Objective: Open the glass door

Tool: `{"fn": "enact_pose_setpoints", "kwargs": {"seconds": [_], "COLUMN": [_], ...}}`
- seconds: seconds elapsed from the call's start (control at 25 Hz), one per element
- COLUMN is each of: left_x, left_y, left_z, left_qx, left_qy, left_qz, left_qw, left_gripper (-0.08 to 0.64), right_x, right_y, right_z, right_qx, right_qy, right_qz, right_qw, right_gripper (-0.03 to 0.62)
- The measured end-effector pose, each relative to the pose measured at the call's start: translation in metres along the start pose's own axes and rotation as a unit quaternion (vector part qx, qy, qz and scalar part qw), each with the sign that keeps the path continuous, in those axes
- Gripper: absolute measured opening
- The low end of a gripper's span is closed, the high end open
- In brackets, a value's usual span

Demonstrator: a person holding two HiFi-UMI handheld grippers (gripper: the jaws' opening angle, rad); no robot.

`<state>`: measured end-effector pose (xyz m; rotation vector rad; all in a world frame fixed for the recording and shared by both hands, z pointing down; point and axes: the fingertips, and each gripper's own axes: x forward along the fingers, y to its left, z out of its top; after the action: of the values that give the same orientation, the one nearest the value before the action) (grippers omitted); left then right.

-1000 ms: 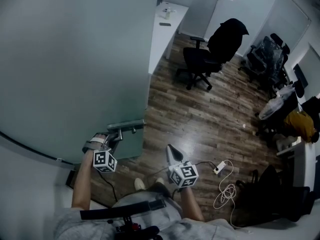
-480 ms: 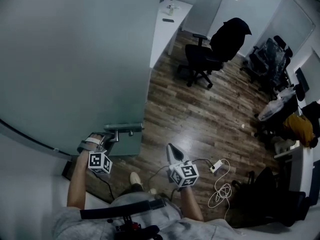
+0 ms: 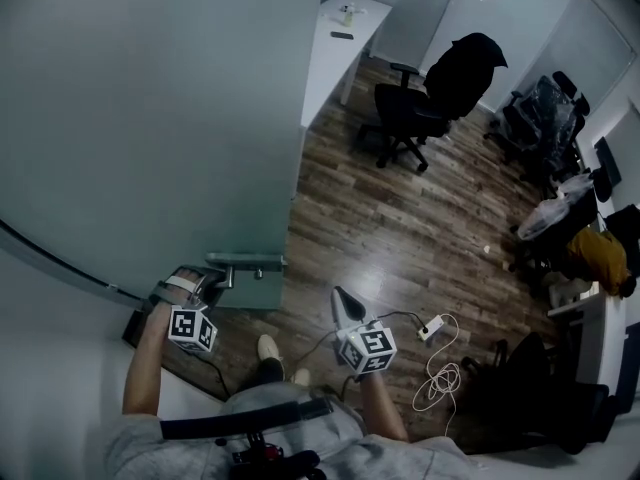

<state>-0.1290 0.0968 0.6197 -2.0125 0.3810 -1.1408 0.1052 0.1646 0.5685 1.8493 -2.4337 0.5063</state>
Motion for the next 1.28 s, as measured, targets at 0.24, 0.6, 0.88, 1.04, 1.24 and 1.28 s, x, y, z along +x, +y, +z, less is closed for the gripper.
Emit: {"fn": "enact_pose_setpoints", "kwargs": {"seconds": [0.24,0.6,0.88,1.04,1.24,1.28], "left_x": [-0.013,-0.034,-0.038,-0.041,-0.048,-0.049], "left_y": [-0.021,-0.035,-0.041,-0.043,-0.04,-0.041], "left_z": [0.005,0.015,0.018,0.023,0.025,0.025], "left_qx": [0.01,0.017,0.027,0.024,0.024,0.027], "left_qy": [-0.007,-0.015,-0.018,-0.024,-0.024,-0.024], "left_qz": [-0.006,-0.008,-0.007,-0.004,-0.003,-0.004], "left_qw": [0.9999,0.9997,0.9994,0.9994,0.9994,0.9994], "left_gripper": [0.034,0.037,0.04,0.049,0.046,0.043], "right_x": [-0.014,-0.019,-0.014,-0.016,-0.013,-0.013], "right_y": [0.001,-0.003,0.003,0.005,0.012,0.013], "right_z": [-0.011,-0.012,-0.012,-0.014,-0.01,-0.01], "right_qx": [0.002,0.002,0.0,-0.002,-0.004,-0.005], "right_qy": [0.006,0.003,0.007,0.008,0.008,0.009], "right_qz": [0.0,-0.006,0.004,0.004,0.006,0.007], "right_qw": [1.0,1.0,1.0,1.0,1.0,1.0], "right_gripper": [0.002,0.002,0.002,0.002,0.002,0.002]}}
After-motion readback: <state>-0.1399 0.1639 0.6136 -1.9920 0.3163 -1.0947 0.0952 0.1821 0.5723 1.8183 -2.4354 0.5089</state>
